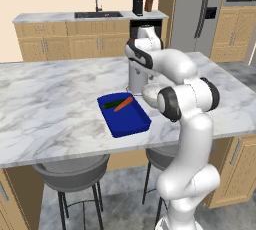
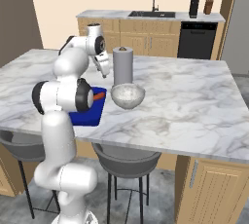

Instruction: Place the two vegetables and bowl onto the tray for setting up a vegetable dip station.

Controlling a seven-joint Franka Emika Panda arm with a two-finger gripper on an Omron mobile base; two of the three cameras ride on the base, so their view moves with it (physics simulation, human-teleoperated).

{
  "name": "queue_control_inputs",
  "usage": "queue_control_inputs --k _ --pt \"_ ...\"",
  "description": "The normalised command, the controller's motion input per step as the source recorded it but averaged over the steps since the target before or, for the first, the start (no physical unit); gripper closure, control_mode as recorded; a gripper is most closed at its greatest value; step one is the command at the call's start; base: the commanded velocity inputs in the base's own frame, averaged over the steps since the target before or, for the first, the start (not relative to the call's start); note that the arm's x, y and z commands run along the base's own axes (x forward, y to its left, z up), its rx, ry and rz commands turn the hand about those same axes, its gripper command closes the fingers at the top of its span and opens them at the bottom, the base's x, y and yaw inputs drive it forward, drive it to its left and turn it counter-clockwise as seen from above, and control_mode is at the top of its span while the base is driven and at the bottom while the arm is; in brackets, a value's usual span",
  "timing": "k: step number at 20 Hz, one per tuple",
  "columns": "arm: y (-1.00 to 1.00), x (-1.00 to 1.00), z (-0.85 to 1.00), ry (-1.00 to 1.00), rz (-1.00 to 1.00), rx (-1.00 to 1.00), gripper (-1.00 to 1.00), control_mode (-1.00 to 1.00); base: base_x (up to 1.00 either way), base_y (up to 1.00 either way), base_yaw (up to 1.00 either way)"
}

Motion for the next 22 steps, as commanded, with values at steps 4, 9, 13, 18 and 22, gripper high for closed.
queue_control_inputs --k 4,9,13,18,22 --pt "-0.26 -0.71 0.00 0.07 0.12 0.00 -1.00 -1.00 0.00 0.00 0.00" --pt "-0.10 -0.47 0.00 0.09 0.17 0.00 -1.00 -1.00 0.00 0.00 0.00" --pt "-0.07 -0.09 0.00 0.06 0.24 0.00 -1.00 -1.00 0.00 0.00 0.00" --pt "-0.15 0.02 0.00 0.05 0.28 0.00 -1.00 -1.00 0.00 0.00 0.00" --pt "-0.21 0.09 -0.03 0.06 0.31 0.00 -1.00 -1.00 0.00 0.00 0.00"
